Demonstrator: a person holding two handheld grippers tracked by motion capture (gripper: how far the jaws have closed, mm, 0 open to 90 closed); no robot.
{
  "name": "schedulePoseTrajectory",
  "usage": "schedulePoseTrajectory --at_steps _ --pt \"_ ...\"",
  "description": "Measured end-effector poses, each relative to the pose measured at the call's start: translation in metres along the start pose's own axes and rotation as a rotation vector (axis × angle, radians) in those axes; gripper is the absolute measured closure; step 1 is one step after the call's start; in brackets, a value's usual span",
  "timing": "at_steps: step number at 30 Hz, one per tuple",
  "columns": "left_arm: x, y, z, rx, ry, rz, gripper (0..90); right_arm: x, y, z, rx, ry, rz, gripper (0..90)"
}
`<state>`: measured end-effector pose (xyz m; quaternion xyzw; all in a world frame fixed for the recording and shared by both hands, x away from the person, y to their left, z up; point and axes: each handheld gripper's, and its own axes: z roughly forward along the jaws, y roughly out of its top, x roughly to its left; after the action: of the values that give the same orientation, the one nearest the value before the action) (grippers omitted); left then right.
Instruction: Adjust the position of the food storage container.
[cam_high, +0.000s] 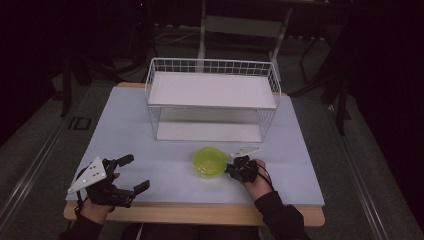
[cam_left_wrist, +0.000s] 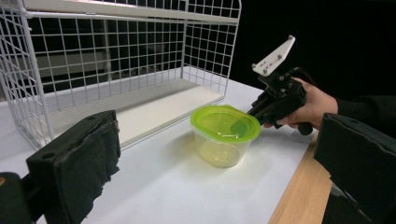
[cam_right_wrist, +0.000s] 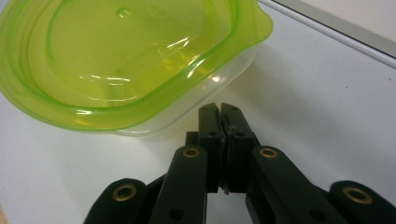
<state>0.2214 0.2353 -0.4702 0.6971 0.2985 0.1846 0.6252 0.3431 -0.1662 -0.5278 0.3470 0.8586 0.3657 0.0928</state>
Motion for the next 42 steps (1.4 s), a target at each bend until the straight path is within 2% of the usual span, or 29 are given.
schedulePoseTrajectory --at_steps 3,11,21,26,30,35,39,42 --pt "0.0 0.0 0.0 -0.001 0.0 0.0 1.4 0.0 0.001 0.0 0.003 -0.018 -0.008 87.8" --pt "0.0 0.0 0.0 -0.002 0.002 -0.001 1.4 -0.004 0.003 0.001 -0.013 -0.006 0.007 88.0" --pt "0.0 -0.001 0.0 0.001 0.0 -0.003 1.4 0.001 0.014 0.015 -0.008 -0.004 -0.008 88.4" --pt "0.0 0.0 0.0 0.001 -0.002 -0.002 1.4 0.002 0.014 0.014 -0.01 -0.008 -0.003 87.0" --pt "0.0 0.0 0.0 0.0 -0.003 -0.002 1.4 0.006 0.012 0.011 -0.008 0.017 0.009 87.6" --pt "-0.001 0.0 0.0 0.0 -0.005 -0.001 1.4 0.014 0.012 0.013 0.005 0.035 -0.015 87.5" --pt "0.0 0.0 0.0 0.001 -0.005 -0.003 1.4 0.015 0.011 0.012 0.016 0.021 -0.021 85.5" --pt "0.0 -0.001 0.0 0.003 -0.007 -0.004 1.4 0.011 0.009 0.006 0.015 -0.001 -0.022 81.8"
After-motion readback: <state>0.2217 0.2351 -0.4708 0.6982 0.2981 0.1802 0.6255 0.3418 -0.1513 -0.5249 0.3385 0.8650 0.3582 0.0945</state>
